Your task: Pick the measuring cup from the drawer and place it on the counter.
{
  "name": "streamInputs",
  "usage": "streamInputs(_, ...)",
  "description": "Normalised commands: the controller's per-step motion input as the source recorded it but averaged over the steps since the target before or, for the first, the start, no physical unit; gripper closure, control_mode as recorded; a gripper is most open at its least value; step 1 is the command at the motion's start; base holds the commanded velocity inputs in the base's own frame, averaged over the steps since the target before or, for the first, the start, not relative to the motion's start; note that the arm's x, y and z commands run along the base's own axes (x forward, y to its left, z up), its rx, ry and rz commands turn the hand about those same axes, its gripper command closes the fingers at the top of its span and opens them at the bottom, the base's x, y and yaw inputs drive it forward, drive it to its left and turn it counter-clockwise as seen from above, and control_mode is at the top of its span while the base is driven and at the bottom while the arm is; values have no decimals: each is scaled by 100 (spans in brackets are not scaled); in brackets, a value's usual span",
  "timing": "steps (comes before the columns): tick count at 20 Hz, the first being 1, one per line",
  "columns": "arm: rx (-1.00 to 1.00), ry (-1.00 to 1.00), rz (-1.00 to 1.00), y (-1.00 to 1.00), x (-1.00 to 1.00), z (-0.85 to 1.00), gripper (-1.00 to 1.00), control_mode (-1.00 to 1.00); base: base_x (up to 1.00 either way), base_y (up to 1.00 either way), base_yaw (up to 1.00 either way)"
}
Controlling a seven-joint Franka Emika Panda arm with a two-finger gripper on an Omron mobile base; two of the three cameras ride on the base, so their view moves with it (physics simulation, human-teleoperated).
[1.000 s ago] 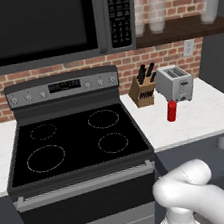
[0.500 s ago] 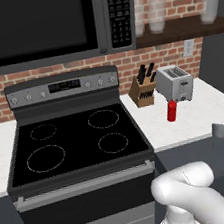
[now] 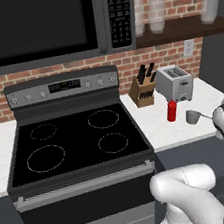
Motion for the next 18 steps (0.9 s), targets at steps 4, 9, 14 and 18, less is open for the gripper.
streamInputs(4, -8, 9, -38, -20, 86, 0, 100, -100, 0, 0, 0)
streamInputs(9, 0, 11, -25, -66, 48, 9, 100, -100, 0, 0, 0)
streamInputs(14, 0, 15, -14, -44, 54, 11, 100, -100, 0, 0, 0)
streamInputs(18, 7, 9, 0, -64, 35, 13, 100, -100, 0, 0, 0)
